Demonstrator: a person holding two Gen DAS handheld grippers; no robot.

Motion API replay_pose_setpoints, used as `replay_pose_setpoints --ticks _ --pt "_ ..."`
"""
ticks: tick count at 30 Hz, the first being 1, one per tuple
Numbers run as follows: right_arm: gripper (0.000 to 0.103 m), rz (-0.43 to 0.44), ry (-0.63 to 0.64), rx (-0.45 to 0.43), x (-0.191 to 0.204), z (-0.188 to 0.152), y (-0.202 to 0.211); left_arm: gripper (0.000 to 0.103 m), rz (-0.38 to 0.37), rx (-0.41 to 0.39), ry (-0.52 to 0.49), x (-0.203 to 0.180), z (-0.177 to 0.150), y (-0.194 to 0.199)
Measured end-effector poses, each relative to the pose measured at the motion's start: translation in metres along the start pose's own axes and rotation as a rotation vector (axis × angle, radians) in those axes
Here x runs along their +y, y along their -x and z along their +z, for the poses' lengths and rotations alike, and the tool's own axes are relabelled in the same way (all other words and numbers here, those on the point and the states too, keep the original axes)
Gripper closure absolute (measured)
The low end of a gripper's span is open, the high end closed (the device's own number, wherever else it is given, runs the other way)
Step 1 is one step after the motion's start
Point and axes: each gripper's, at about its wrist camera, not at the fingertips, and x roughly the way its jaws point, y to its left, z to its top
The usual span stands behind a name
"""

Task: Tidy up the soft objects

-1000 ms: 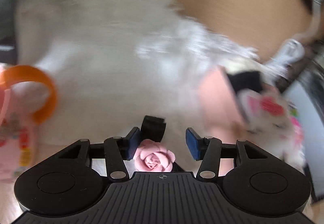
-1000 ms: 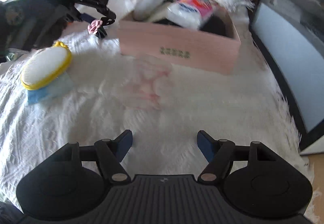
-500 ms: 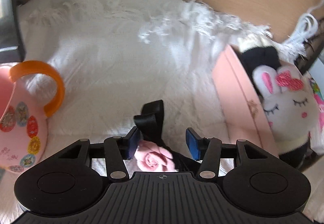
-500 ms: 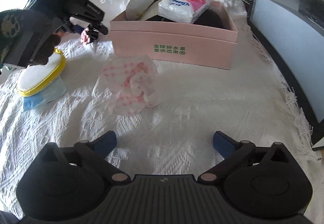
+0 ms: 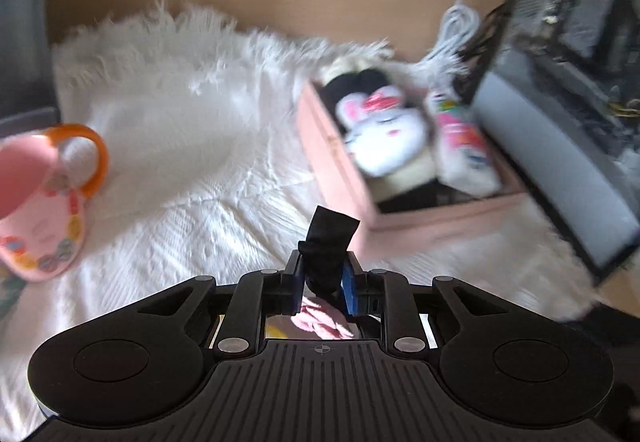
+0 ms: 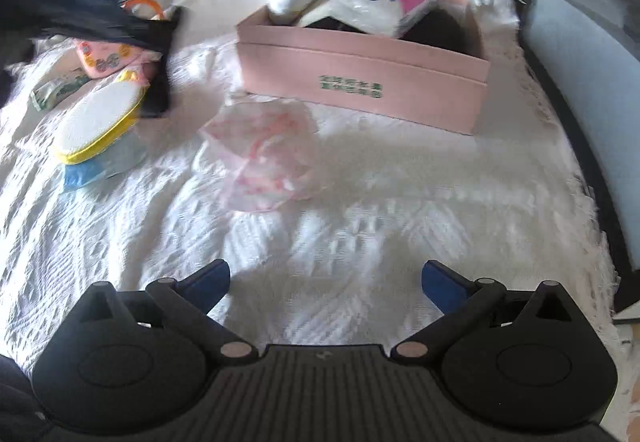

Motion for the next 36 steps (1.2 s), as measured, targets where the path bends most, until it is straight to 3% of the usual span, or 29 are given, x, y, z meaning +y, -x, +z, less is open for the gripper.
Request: replay_pose_setpoints --ticks 4,7,12,16,21,27,29,32,36 --pt "0.0 -0.02 -0.005 -0.01 -0.005 -0.001 -0.002 0.078 0.017 0.103 -0.09 -0.015 -0.014 0.021" --pt "0.0 -0.03 0.004 -0.033 -0.005 -0.004 -0.004 0.077 0.034 0.116 -0.14 -0.026 -0.036 0.022" --pt "0.0 -0.026 0.005 -0.064 -0.008 -0.01 -0.002 0.077 -0.022 0.122 -0.103 -0.037 -0.064 0.011" --pt "0.0 -0.03 0.005 -0.08 -0.006 -0.013 -0.001 0.077 -0.034 0.02 0.0 -0.031 -0.07 0.032" --pt "0.0 -0.023 0.016 -0.105 -0.007 -0.018 0.001 0.077 0.013 -0.108 0.104 -0.014 -0.073 0.067" --pt "0.0 -0.018 0.022 -0.118 -0.006 -0.019 0.001 0.077 -0.026 0.038 0.152 -0.012 -0.081 0.047" --pt "0.0 -0.018 0.023 -0.122 -0.006 -0.02 0.002 0.077 -0.001 0.066 0.174 -0.015 -0.085 0.034" --pt "0.0 -0.017 0.026 -0.128 -0.008 -0.02 0.002 0.076 0.084 0.049 0.178 -0.02 -0.083 0.019" --pt "0.0 -0.018 0.027 -0.133 -0.01 -0.021 0.003 0.074 0.073 -0.006 0.167 -0.022 -0.074 0.009"
